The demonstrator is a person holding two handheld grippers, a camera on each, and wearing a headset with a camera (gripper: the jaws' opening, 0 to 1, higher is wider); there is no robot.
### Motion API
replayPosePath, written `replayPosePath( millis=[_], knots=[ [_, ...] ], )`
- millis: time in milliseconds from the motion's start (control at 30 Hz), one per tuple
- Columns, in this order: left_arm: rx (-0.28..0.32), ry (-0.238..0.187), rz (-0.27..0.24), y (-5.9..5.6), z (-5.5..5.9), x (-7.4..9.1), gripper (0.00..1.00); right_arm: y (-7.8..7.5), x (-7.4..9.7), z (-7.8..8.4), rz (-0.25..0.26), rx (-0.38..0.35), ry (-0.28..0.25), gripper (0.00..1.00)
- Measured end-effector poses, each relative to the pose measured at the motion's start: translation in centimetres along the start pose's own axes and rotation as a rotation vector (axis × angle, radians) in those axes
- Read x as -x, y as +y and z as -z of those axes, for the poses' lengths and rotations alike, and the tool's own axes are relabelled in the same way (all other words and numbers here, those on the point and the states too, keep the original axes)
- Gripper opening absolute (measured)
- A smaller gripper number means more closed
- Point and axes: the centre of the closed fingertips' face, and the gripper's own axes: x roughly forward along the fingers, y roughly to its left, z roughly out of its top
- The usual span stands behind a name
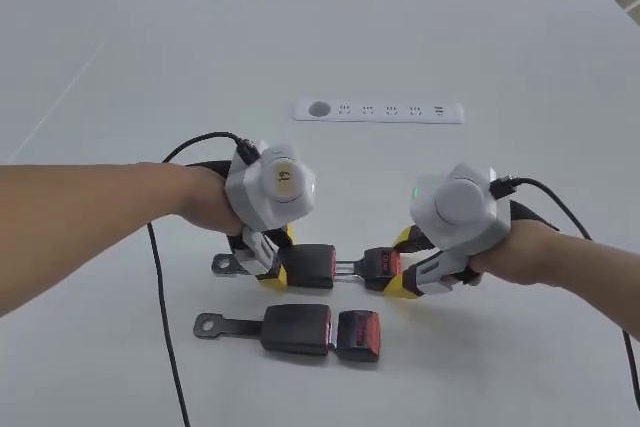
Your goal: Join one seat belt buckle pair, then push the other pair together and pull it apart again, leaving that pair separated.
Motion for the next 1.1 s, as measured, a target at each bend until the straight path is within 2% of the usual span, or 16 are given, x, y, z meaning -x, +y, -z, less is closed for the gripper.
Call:
replayPosePath(
  millis=[300, 433, 533, 1100],
  knots=[
    [-0.001, 0.002, -0.002, 0.0, 0.0, 0.0, 0.31, 0.2, -0.3, -0.5, -0.008, 0.007, -0.007, 0.31],
    [0.001, 0.000, -0.002, -0.1, -0.1, 0.0, 0.31, 0.5, -0.7, -1.2, -0.017, -0.018, -0.026, 0.31],
    [-0.001, -0.003, -0.002, -0.1, -0.1, 0.1, 0.31, 0.5, -1.0, -1.0, -0.006, -0.008, -0.012, 0.31],
    [0.008, -0.018, -0.005, -0.2, -0.3, 0.1, 0.31, 0.6, -0.8, -1.1, 0.004, -0.036, -0.073, 0.30]
  ],
)
